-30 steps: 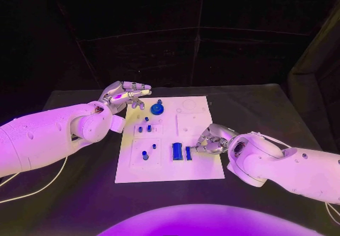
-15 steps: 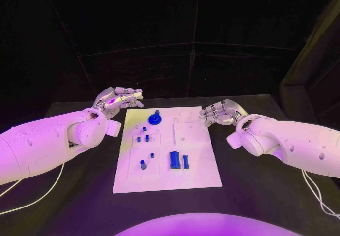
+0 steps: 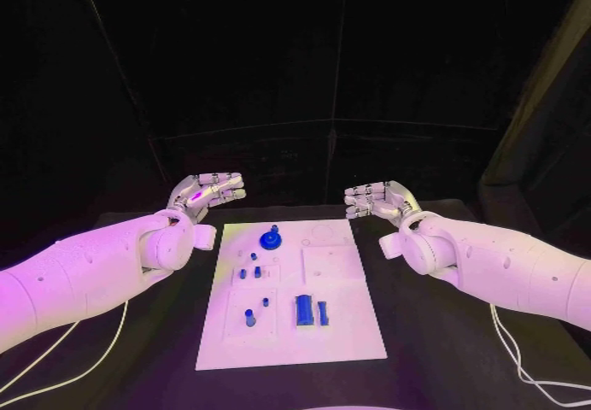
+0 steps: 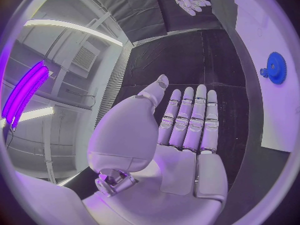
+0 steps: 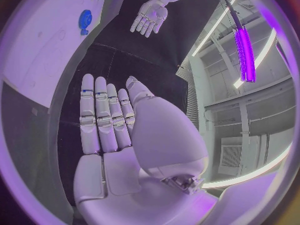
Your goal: Assemble the parts on the task board
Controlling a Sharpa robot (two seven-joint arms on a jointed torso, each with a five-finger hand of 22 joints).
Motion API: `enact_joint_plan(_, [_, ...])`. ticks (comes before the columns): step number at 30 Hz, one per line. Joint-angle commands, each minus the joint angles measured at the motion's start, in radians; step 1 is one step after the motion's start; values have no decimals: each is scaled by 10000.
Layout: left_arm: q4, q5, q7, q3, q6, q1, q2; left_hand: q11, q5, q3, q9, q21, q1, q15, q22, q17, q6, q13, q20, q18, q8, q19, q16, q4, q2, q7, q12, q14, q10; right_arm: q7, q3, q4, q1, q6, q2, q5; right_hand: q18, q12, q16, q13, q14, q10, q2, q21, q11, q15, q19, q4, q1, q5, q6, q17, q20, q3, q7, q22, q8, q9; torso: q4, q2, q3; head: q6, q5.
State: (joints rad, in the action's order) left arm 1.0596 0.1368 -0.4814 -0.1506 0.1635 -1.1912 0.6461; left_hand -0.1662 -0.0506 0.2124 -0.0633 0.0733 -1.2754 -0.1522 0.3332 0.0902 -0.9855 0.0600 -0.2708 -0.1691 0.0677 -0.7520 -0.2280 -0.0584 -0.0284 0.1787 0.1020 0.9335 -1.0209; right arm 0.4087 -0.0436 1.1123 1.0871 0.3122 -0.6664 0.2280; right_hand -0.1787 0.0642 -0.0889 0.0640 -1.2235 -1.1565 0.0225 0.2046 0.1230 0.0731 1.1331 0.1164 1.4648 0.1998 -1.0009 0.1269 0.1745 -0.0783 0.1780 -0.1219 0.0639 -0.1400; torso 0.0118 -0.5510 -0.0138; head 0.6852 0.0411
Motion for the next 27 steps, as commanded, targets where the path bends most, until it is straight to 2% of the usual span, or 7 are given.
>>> enact_joint_plan(1, [76, -41, 8, 10, 22, -4, 43, 517, 506, -679, 633, -733, 4002, 477, -1055, -902, 3101, -600, 850, 506, -677, 2355, 724, 584, 284, -561, -1020, -2928, 3206, -39, -1, 108, -5, 71, -61, 13, 534, -642, 889, -640, 3828, 3623, -225, -647, -384, -731, -3548, -372, -4616, -634, 3130, -401, -545, 783, -555, 385, -639, 440, 2, -14, -4, 25, -2])
enact_joint_plan(6, [457, -142, -22, 124, 480, 103, 142, 725, 506, -930, 633, -733, 5560, 671, -1462, -902, 4294, -600, 1177, 620, -677, 3268, 1009, 584, 284, -772, -1020, -4061, 4442, 79, 44, 562, -43, 530, -170, -220, 711, -642, 889, -640, 5242, 4960, -225, -891, -524, -731, -4862, -1164, -6314, -868, 4284, -550, -740, 783, -757, 1219, -639, 602, -29, 7, 33, -204, -109])
enact_joint_plan(7, [579, -174, -31, 160, 627, 138, 173, 752, 506, -962, 633, -733, 5753, 694, -1512, -902, 4442, -600, 1219, 664, -677, 3382, 1043, 584, 284, -797, -1020, -4202, 4596, 116, 58, 709, -55, 677, -206, -295, 705, -642, 889, -640, 5527, 5230, -225, -939, -1230, -731, -5126, -1164, -6651, -915, 4516, -1269, -781, 783, -792, 1219, -639, 636, -39, 14, 45, -278, -143])
enact_joint_plan(14, [2073, -568, -148, 605, 2423, 558, 558, 1662, 506, -1255, 633, -733, 7591, 1522, -1990, -902, 5866, -600, 1611, 841, -677, 4468, 1368, 584, 284, -1060, -1020, -5551, 6072, 574, 232, 2486, -200, 2469, -633, -1207, 923, -642, 889, -640, 7244, 6846, -225, -1218, -1230, -731, -6714, -1164, -8692, -1190, 5924, -1269, -1028, 783, -1052, 1219, -639, 1400, -110, 63, 129, -798, -386])
enact_joint_plan(15, [2337, -638, -169, 683, 2740, 632, 626, 1662, 506, -1293, 633, -733, 7802, 1522, -2045, -902, 6028, -600, 1655, 882, -677, 4593, 1398, 584, 284, -1787, -1020, -5706, 6235, 645, 259, 2763, -223, 2748, -700, -1349, 922, -642, 889, -640, 7433, 7026, -225, -1250, -1230, -731, -6888, -1164, -8919, -1225, 6079, -1269, -1745, 783, -1078, 1219, -639, 1400, -114, 65, 134, -825, -399])
enact_joint_plan(16, [2596, -706, -189, 760, 3051, 705, 693, 1662, 506, -1325, 633, -733, 7982, 1522, -2092, -902, 6165, -600, 1695, 882, -677, 4698, 1438, 584, 284, -1787, -1020, -5839, 6385, 711, 283, 3017, -244, 3005, -761, -1480, 922, -642, 889, -640, 7605, 7188, -225, -1278, -1230, -731, -7047, -1164, -9124, -1251, 6221, -1269, -1745, 783, -1780, 1219, -639, 1400, -117, 67, 137, -843, -407])
enact_joint_plan(27, [4823, -1294, -364, 1423, 5727, 1333, 1267, 1662, 506, -2124, 633, -733, 9729, 1522, -2546, -902, 7514, -600, 2708, 1691, -677, 5727, 2280, 584, 284, -1787, -1020, -7120, 7788, 1111, 435, 4569, -370, 4570, -1134, -2276, 1787, -642, 889, -640, 9254, 8742, -225, -2046, -1230, -731, -8572, -1164, -11088, -1998, 7566, -1269, -1745, 783, -1780, 1219, -639, 1400, -118, 68, 138, -852, -411])
